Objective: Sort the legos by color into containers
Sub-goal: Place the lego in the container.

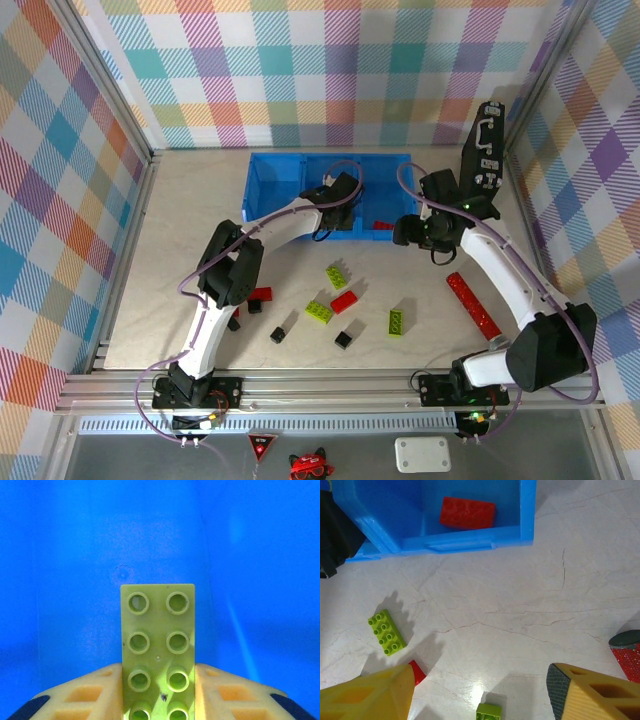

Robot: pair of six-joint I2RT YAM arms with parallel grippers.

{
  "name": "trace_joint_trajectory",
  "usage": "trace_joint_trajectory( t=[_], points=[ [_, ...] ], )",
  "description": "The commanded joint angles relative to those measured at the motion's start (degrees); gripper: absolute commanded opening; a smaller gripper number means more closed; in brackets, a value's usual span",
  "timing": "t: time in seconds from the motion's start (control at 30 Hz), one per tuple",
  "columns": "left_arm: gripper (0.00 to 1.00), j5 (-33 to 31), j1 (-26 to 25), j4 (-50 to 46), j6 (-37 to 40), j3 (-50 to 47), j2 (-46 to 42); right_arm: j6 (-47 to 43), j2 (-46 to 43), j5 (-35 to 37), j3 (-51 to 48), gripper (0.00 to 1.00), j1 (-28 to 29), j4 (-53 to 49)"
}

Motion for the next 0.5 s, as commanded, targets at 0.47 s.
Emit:
trace_joint_trajectory(
  t=[0.47],
  points=[
    [0.45,1.91,0.72,2.05,-0.33,-1.75,-4.39,1.12,-2.54,-0.63,-1.21,0.71,0.37,-1.94]
  ],
)
